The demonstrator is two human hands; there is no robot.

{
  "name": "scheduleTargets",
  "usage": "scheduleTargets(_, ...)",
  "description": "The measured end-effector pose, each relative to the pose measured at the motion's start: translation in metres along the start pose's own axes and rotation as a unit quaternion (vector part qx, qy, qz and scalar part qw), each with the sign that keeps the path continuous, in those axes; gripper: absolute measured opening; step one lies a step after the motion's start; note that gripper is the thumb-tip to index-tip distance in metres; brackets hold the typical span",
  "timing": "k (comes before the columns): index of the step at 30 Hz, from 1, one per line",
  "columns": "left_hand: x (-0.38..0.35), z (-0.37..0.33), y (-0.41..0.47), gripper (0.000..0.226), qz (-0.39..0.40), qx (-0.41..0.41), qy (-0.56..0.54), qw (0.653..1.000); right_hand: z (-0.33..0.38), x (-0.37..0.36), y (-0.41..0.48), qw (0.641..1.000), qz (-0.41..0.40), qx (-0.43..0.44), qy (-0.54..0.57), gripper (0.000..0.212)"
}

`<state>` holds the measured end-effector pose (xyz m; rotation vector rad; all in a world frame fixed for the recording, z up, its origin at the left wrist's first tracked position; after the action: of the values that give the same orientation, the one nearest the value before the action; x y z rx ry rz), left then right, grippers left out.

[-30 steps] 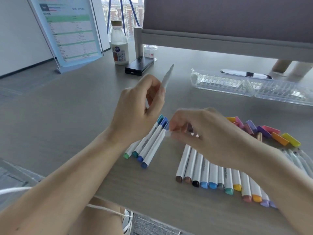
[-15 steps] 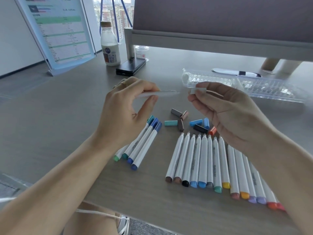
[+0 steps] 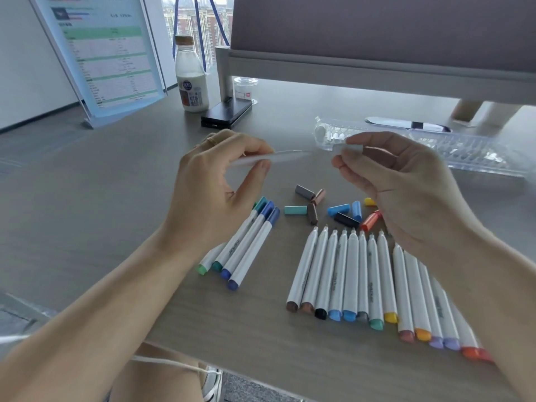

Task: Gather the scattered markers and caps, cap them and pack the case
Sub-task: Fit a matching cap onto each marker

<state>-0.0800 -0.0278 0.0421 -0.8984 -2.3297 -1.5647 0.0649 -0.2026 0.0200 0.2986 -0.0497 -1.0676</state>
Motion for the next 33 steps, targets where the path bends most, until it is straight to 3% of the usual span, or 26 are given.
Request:
scheduleTargets(10,-0.013,0.002,-0.002,0.012,0.078,0.016,-0.071,0.994,0.000,-0.020,-0.007,0.986,0.083,0.066,-0.131,0.017)
scheduleTargets(19,-0.009,-0.007,0.008,0.007,0.124,0.052,-0.058,0.989,0.011,-0.021,-0.007,0.984,0.113,0.091,-0.101,0.017)
scheduleTargets(24,-0.016,-0.023,0.015,0.020,0.303,0.113,0.077,0.943,-0.004,-0.024,-0.008,0.975,0.153,0.012,-0.162,0.017)
scheduleTargets(28,-0.029,-0.018,-0.003,0.029,0.410,0.168,0.174,0.879,-0.004,-0.008,0.000,0.989,0.071,-0.024,-0.126,0.018)
scheduleTargets(33,-0.041,-0.008,-0.020,0.039,0.427,0.180,0.225,0.857,-0.009,0.003,0.004,0.991,0.033,-0.038,-0.126,0.022)
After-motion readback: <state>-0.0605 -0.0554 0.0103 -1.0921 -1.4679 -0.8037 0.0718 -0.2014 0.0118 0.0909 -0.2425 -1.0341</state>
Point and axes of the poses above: each hand's wrist, its own y-axis towards the middle knuckle, its own x-axis out of the back of the hand, z = x × y, the point moved 8 cm from there along y, towards the middle knuckle, and after that the axes turned 4 degrees about x, right-handed, at the moved point
